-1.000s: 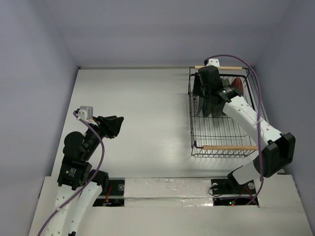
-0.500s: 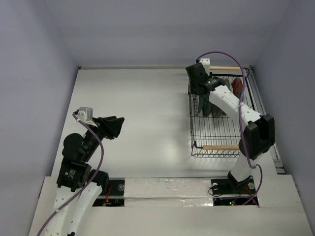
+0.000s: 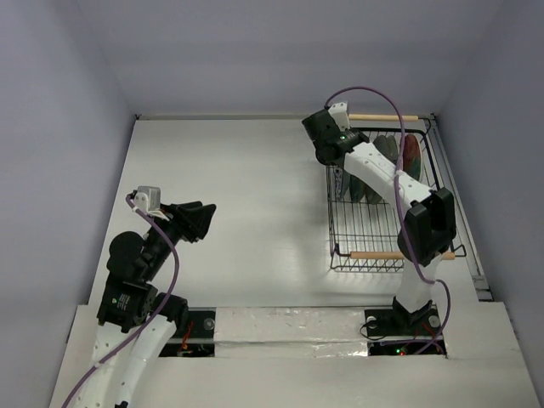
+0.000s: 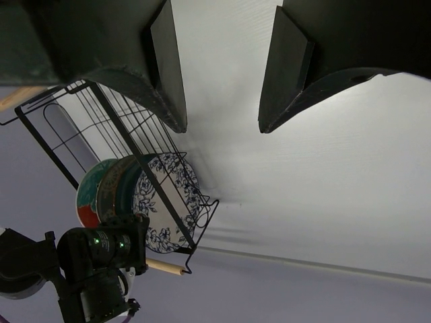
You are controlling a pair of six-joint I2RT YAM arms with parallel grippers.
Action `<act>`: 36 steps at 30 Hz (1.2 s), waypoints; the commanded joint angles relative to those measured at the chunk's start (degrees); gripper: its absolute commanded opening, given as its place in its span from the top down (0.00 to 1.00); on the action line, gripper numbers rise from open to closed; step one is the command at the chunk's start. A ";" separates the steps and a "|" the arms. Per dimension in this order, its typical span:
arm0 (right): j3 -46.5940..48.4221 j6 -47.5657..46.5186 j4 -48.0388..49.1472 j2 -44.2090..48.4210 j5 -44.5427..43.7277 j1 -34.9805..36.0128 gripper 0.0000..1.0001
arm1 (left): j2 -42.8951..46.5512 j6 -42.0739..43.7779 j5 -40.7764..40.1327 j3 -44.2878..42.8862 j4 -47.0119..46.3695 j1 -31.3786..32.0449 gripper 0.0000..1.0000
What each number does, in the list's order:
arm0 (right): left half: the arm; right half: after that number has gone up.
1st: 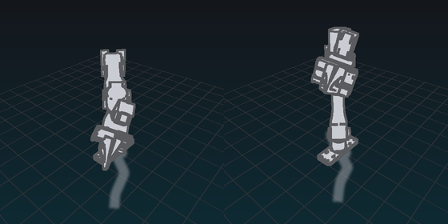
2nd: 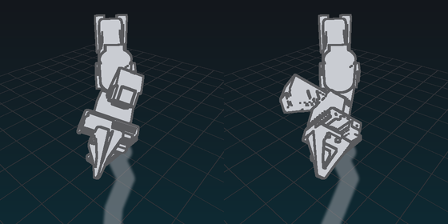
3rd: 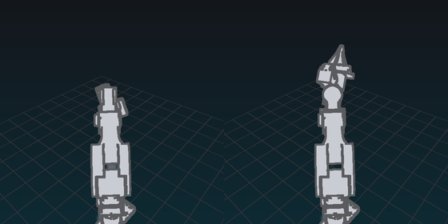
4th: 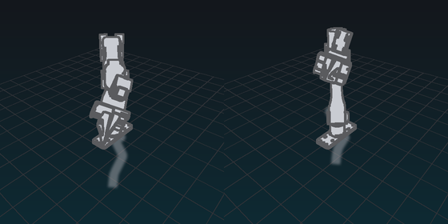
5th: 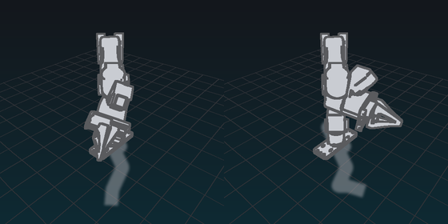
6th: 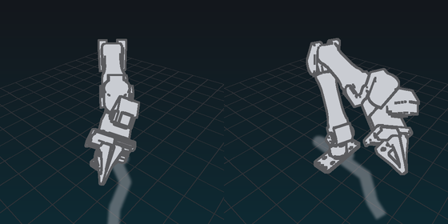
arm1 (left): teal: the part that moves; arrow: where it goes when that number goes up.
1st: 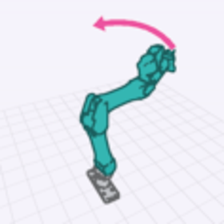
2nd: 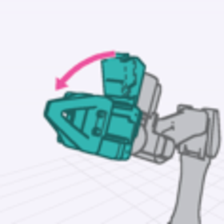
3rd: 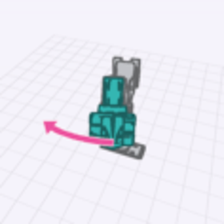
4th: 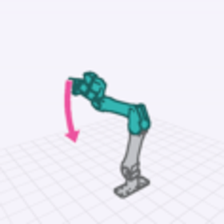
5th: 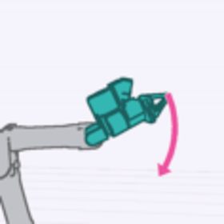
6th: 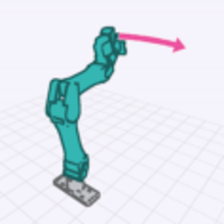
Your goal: Unload the plates from the dish rack
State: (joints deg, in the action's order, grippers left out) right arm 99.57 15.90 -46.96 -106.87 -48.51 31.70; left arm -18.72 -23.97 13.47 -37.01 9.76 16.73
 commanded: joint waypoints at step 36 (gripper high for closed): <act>6.07 13.79 32.18 8.80 30.04 15.58 1.00 | 0.09 -0.56 -2.75 -0.95 -1.06 1.20 0.23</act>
State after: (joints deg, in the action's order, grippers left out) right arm 106.72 21.82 -33.26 -93.30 -31.59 46.24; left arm -18.52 -24.34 11.40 -37.01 10.20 17.63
